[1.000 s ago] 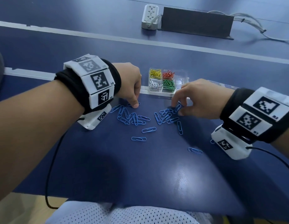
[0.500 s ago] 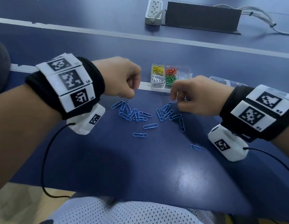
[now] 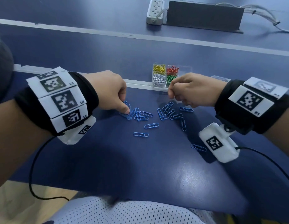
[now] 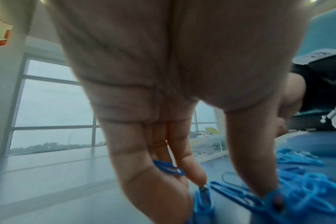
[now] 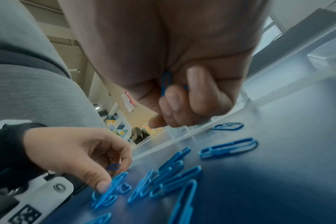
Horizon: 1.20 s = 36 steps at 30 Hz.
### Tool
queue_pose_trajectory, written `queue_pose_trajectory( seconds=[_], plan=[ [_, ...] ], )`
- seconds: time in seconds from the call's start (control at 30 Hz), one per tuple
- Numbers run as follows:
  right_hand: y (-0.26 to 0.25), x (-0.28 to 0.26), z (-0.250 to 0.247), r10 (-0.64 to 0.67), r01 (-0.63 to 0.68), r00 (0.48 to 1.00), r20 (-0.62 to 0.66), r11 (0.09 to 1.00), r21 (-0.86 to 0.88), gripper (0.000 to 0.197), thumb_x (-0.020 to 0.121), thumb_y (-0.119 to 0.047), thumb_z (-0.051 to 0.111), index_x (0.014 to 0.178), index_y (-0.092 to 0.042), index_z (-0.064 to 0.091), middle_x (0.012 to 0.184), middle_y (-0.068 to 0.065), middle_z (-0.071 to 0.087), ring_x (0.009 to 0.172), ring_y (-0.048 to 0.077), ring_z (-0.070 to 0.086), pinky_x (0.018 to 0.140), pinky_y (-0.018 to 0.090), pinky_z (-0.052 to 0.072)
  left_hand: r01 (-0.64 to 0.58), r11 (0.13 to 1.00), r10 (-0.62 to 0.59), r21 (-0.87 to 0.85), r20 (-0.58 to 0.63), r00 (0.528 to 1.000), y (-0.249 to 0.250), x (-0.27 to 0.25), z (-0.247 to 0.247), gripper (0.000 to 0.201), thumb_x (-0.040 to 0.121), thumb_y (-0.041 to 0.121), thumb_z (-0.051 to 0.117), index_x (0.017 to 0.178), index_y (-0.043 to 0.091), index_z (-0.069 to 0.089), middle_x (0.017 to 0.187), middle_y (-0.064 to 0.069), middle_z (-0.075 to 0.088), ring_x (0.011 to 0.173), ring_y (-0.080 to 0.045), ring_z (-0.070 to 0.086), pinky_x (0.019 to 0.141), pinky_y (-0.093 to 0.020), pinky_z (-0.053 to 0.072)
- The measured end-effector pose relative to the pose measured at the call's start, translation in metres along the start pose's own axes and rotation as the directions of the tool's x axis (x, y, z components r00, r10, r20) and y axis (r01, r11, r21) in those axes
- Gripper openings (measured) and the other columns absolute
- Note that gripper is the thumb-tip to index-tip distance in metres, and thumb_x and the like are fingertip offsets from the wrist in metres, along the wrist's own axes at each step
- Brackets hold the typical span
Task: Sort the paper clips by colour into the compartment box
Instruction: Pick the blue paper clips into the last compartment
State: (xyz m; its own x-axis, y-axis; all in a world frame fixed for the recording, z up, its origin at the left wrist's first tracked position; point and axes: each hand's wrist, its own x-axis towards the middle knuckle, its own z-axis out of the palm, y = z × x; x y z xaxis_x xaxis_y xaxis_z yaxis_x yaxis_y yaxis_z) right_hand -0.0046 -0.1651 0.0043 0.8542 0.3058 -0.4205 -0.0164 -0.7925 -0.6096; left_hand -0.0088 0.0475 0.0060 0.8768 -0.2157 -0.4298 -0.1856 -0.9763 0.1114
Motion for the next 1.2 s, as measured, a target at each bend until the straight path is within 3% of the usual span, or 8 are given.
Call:
queue_pose_trajectory(
  seconds=[0.17, 0.37, 0.5, 0.7, 0.77, 0.9, 1.03, 1.2],
  plan=[
    [-0.003, -0.006, 0.006, -0.168, 0.158, 0.986, 0.018, 0.88, -0.448, 0.011, 0.085, -0.033, 0.061, 0.094, -0.027, 0.059, 0.061, -0.015, 0.042, 0.059, 0.003, 0.041, 0.064, 0.023, 0.033, -0.055, 0.998, 0.055, -0.027, -0.019, 0.998, 0.005, -0.003, 0.001, 0.017, 0.07, 0.033, 0.078, 0.072, 0.026, 0.063, 0.066, 0.013, 0.058, 0.064, -0.005, 0.05, 0.06, -0.024, 0.04],
    [-0.003, -0.005, 0.004, -0.199, 0.18, 0.98, 0.023, 0.822, -0.54, 0.013, 0.085, -0.03, 0.063, 0.091, -0.021, 0.069, 0.059, -0.016, 0.042, 0.057, -0.002, 0.038, 0.053, 0.019, 0.033, -0.1, 0.992, 0.099, -0.075, -0.022, 0.995, 0.01, -0.007, 0.0, 0.013, 0.076, 0.02, 0.067, 0.087, 0.026, 0.064, 0.068, 0.012, 0.061, 0.063, 0.004, 0.049, 0.059, -0.016, 0.039],
    [-0.001, -0.004, 0.007, -0.161, 0.141, 0.987, 0.015, 0.814, -0.564, 0.017, 0.089, -0.03, 0.055, 0.096, -0.018, 0.066, 0.063, -0.017, 0.042, 0.066, 0.013, 0.045, 0.069, 0.023, 0.033, -0.102, 0.985, 0.099, -0.138, -0.031, 0.995, 0.009, -0.009, -0.001, 0.02, 0.079, 0.016, 0.056, 0.093, 0.026, 0.065, 0.068, 0.012, 0.059, 0.063, 0.002, 0.05, 0.062, -0.022, 0.04],
    [-0.006, -0.001, 0.003, -0.058, 0.061, 0.998, 0.02, 0.941, -0.332, 0.02, 0.092, -0.031, 0.05, 0.084, -0.015, 0.06, 0.064, -0.004, 0.051, 0.063, 0.017, 0.048, 0.062, 0.028, 0.039, -0.065, 0.966, 0.069, -0.249, 0.011, 0.998, 0.01, -0.011, -0.002, 0.017, 0.084, 0.016, 0.044, 0.08, 0.019, 0.06, 0.046, 0.008, 0.061, 0.059, -0.013, 0.06, 0.056, -0.023, 0.037],
    [-0.01, 0.0, 0.003, 0.001, 0.002, 0.997, 0.078, 0.999, -0.04, 0.022, 0.09, -0.026, 0.052, 0.076, -0.01, 0.058, 0.062, 0.003, 0.049, 0.054, 0.017, 0.043, 0.056, 0.028, 0.039, -0.057, 0.965, 0.062, -0.255, 0.013, 0.998, 0.011, -0.011, -0.002, 0.016, 0.086, 0.016, 0.043, 0.078, 0.019, 0.056, 0.053, 0.004, 0.059, 0.057, -0.01, 0.052, 0.057, -0.024, 0.037],
    [-0.013, 0.002, 0.004, 0.073, -0.135, 0.985, 0.155, 0.89, 0.435, 0.024, 0.087, -0.008, 0.048, 0.063, -0.01, 0.047, 0.068, 0.01, 0.054, 0.049, 0.015, 0.035, 0.048, 0.024, 0.03, -0.066, 0.959, 0.073, -0.275, 0.014, 0.997, 0.012, -0.011, -0.003, 0.012, 0.086, 0.018, 0.045, 0.08, 0.022, 0.055, 0.063, 0.007, 0.05, 0.056, -0.008, 0.044, 0.055, -0.024, 0.033],
    [-0.009, 0.004, 0.004, 0.049, -0.099, 0.991, 0.127, 0.901, 0.421, 0.022, 0.086, -0.001, 0.047, 0.066, -0.012, 0.049, 0.059, 0.007, 0.05, 0.043, 0.012, 0.038, 0.044, 0.02, 0.035, -0.092, 0.972, 0.101, -0.218, 0.033, 0.994, 0.012, -0.013, 0.0, 0.009, 0.079, 0.031, 0.057, 0.073, 0.027, 0.053, 0.064, 0.008, 0.051, 0.058, -0.01, 0.046, 0.058, -0.027, 0.034],
    [-0.008, 0.003, 0.004, 0.08, -0.081, 0.997, 0.018, 0.993, 0.087, 0.025, 0.085, -0.01, 0.042, 0.074, -0.014, 0.064, 0.064, 0.008, 0.055, 0.053, 0.021, 0.051, 0.052, 0.027, 0.048, -0.095, 0.995, 0.095, -0.03, -0.002, 0.995, 0.013, -0.009, 0.004, 0.026, 0.071, 0.045, 0.073, 0.087, 0.026, 0.064, 0.069, 0.01, 0.048, 0.062, -0.002, 0.042, 0.058, -0.025, 0.035]
  ],
)
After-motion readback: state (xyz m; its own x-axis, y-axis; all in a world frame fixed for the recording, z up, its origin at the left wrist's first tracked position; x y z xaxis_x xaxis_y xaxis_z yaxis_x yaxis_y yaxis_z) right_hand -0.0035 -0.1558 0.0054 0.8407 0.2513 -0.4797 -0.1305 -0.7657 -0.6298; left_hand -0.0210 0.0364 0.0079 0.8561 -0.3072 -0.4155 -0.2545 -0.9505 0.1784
